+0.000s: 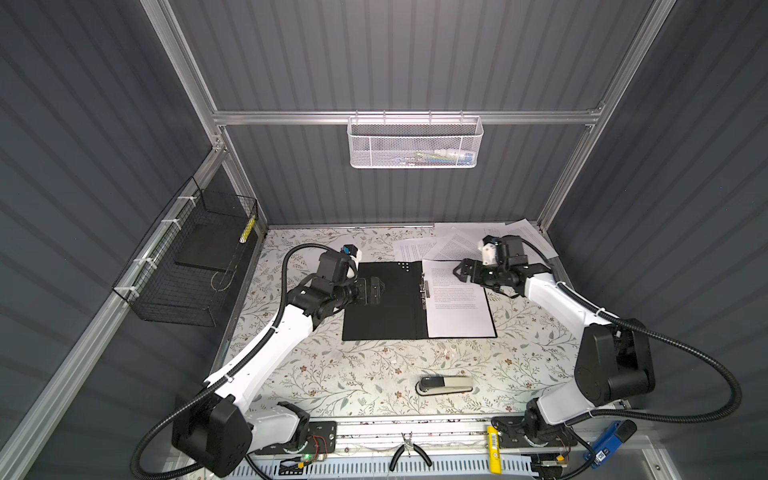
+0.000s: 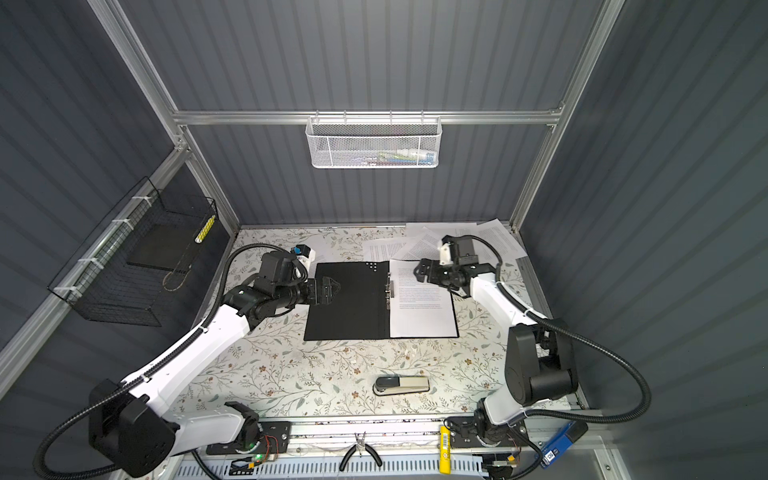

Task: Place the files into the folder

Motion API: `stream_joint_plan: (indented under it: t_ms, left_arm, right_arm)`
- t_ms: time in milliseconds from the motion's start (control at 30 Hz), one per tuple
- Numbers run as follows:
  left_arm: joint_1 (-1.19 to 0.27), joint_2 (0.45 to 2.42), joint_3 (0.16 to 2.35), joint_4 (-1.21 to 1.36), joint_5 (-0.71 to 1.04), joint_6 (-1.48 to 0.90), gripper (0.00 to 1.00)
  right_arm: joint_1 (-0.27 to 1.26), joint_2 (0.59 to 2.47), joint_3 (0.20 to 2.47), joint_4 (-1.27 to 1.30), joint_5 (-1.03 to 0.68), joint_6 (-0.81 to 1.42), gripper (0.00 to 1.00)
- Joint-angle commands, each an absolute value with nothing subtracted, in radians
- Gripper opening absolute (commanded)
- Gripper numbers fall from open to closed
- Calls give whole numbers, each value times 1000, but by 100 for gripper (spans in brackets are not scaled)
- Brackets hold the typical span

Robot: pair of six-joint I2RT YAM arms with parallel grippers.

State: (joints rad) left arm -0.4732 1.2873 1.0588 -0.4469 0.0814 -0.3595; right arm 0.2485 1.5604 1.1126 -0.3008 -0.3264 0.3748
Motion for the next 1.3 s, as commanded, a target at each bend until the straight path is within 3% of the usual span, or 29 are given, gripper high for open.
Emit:
stream_joint_plan:
  t_ms: [0, 200, 433, 733, 1267]
  left_arm:
    - [-426, 1349, 1074, -489, 42, -457, 100]
    - [-265, 1451, 1061, -429, 113, -549, 100]
    - [-15, 1584, 982, -202, 263, -653, 99]
    - [37, 1744, 1038, -131, 214, -621, 99]
    - [63, 1855, 1066, -86, 278, -571, 99]
  right_arm:
    - [372, 1580, 1124, -252, -366, 390, 88]
    - [557, 1754, 1200, -244, -409, 348, 68]
    - [670, 1908, 1317, -260, -425, 303, 61]
    - [688, 2041, 1392, -304, -418, 272, 36]
    - [696, 2159, 1499, -423, -419, 243, 33]
